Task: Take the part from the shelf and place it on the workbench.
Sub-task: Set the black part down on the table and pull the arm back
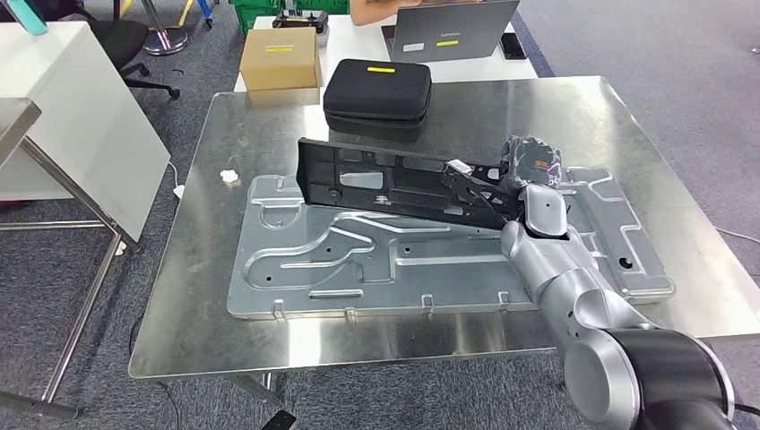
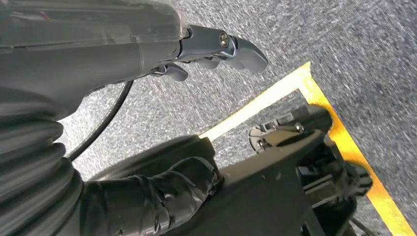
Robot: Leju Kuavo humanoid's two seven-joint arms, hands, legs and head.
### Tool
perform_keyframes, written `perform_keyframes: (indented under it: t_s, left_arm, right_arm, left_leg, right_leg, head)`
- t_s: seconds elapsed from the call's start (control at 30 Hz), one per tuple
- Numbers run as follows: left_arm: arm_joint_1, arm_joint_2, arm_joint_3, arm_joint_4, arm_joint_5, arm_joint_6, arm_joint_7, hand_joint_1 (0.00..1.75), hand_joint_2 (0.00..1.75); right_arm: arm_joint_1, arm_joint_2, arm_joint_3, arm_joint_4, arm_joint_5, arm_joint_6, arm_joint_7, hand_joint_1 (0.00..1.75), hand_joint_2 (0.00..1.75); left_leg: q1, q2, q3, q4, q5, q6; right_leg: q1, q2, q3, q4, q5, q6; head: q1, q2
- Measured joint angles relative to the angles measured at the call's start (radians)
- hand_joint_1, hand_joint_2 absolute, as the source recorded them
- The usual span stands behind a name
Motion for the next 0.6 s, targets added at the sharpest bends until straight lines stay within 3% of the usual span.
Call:
perform_keyframes:
  t_s: [0.07,0.13,0.2,0.27,0.3,0.4,0.47,0.53,0.6]
  left_arm:
    - [0.0,0.0,-0.005,0.0,-0.002,0.004,-0.008,0.0,0.87]
    - [0.001,0.001,-0.01,0.0,0.003,0.015,-0.009,0.0,0.0]
    - [0.003,0.001,-0.011,0.0,0.009,0.022,0.002,0.0,0.0]
    - [0.009,0.001,-0.011,0.0,0.011,0.023,0.016,0.0,0.0]
    - [0.011,0.001,-0.011,0.0,0.011,0.024,0.021,0.0,0.0]
    - [0.012,0.002,-0.011,0.0,0.01,0.023,0.034,0.0,0.0]
    - [0.012,0.001,-0.011,0.0,0.01,0.021,0.038,0.0,0.0]
    - [0.012,0.001,-0.011,0.0,0.01,0.02,0.039,0.0,0.0]
    - [0.01,0.001,-0.011,0.0,0.01,0.02,0.04,0.0,0.0]
  right_arm:
    - [-0.01,0.0,0.0,0.0,0.003,0.006,0.006,0.0,0.0]
    - [-0.019,0.0,0.0,0.0,0.004,0.016,0.01,0.0,0.0]
    - [-0.022,-0.001,0.0,0.0,0.004,0.021,0.011,0.0,0.0]
    - [-0.021,-0.002,0.0,0.0,0.004,0.021,0.011,0.0,0.0]
    - [-0.021,-0.003,0.0,0.0,0.004,0.021,0.011,0.0,0.0]
    - [-0.021,-0.005,-0.001,0.0,0.004,0.02,0.01,0.0,0.0]
    - [-0.021,-0.008,-0.001,0.0,0.004,0.02,0.011,0.0,0.0]
    - [-0.018,-0.011,-0.001,0.001,0.004,0.021,0.011,0.0,0.0]
    - [-0.013,-0.017,-0.001,0.002,0.004,0.022,0.01,0.0,0.0]
  left_leg:
    - [0.002,0.0,-0.004,0.01,-0.01,-0.009]
    - [0.005,0.0,-0.036,0.08,-0.054,-0.017]
    - [0.008,0.001,-0.101,0.215,-0.118,-0.025]
    - [0.014,0.001,-0.139,0.292,-0.132,-0.033]
    - [0.017,0.002,-0.129,0.271,-0.109,-0.036]
    - [0.025,0.002,-0.038,0.075,-0.015,-0.041]
    - [0.024,0.001,-0.013,0.018,-0.005,-0.034]
    - [0.022,0.002,-0.014,0.015,-0.003,-0.017]
    - [0.022,0.004,-0.014,0.01,0.004,0.0]
  right_leg:
    - [-0.005,-0.004,0.006,-0.009,0.004,-0.012]
    - [-0.011,-0.01,0.011,-0.018,0.01,-0.023]
    - [-0.012,-0.015,0.01,-0.019,0.01,-0.026]
    - [-0.014,-0.017,0.008,-0.018,0.01,-0.026]
    - [-0.016,-0.016,0.008,-0.017,0.009,-0.024]
    - [-0.022,-0.008,0.006,-0.005,0.002,-0.007]
    - [-0.018,-0.001,0.0,0.0,0.002,0.011]
    - [-0.018,0.003,-0.002,-0.004,0.007,0.025]
    - [-0.022,0.002,-0.014,0.019,-0.011,0.032]
  head:
    - [0.0,0.0]
    - [-0.001,0.0]
    - [-0.002,0.0]
    - [-0.002,0.0]
    - [-0.002,0.0]
    - [-0.002,0.0]
    - [-0.001,0.0]
    - [-0.001,0.0]
    - [-0.001,0.0]
